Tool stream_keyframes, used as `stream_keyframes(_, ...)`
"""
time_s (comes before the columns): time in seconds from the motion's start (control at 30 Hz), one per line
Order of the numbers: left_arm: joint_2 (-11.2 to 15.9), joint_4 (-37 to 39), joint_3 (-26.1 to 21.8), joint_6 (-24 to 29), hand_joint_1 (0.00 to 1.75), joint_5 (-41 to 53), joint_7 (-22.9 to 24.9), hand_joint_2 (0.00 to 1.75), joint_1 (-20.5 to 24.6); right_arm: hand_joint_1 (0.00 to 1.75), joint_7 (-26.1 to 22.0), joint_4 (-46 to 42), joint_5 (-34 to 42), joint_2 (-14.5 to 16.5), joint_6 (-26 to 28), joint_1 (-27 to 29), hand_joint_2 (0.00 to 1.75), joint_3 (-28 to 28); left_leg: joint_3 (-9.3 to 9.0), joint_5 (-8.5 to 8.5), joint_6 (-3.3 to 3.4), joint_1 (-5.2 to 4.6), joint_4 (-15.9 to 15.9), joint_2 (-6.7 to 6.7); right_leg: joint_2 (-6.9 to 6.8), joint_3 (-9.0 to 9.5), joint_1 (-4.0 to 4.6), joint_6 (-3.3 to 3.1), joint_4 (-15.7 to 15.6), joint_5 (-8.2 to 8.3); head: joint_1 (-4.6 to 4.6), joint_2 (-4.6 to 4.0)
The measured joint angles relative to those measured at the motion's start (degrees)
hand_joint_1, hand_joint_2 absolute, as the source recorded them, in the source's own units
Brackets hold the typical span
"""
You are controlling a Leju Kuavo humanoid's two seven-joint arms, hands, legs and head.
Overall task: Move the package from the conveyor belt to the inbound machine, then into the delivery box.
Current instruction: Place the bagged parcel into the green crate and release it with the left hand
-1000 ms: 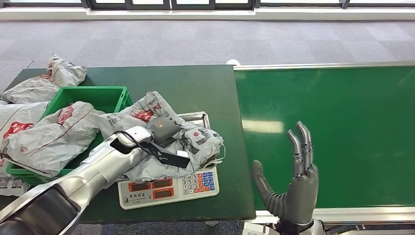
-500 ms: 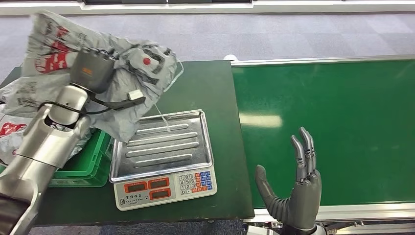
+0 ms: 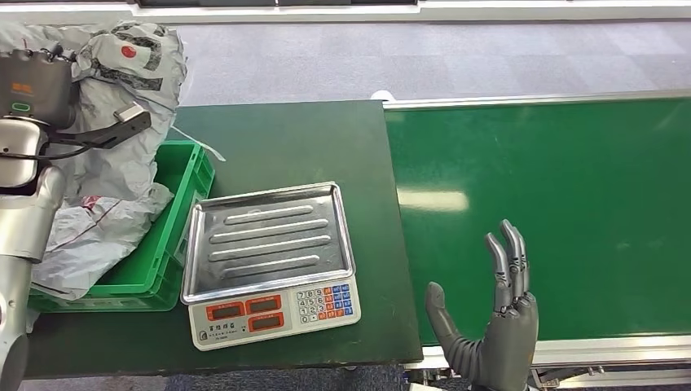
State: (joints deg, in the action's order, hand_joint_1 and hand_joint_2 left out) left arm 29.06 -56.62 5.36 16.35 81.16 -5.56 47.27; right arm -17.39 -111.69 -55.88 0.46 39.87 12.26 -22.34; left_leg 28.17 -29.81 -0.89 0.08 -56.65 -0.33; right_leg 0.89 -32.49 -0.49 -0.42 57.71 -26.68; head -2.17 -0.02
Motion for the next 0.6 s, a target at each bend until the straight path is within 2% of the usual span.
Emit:
stream_keyframes(0.43, 1.20, 3.20, -1.31, -0.21, 1.75, 0.23, -0.35, 1.75, -0.03, 0.00, -0.03, 0.00, 0.09, 0.02, 0.00, 0.12, 1.75, 0.00, 0.08, 0.01, -0.01, 0.01, 0.00, -0.05, -0.02, -0.03, -0.01, 0.00, 0.00, 0.00, -0.01, 0.00)
stream_keyframes(0.6, 2.36, 4.64, -1.48, -2.80, 1.75, 1.07, 0.55, 1.75, -1.05, 0.00, -0.09, 0.00, 0.64, 0.02, -0.72, 0.15, 1.75, 0.00, 0.10, 0.00, -0.02, 0.02, 0.01, 0.03, 0.03, -0.07, -0.01, 0.00, 0.00, 0.00, 0.00, 0.00)
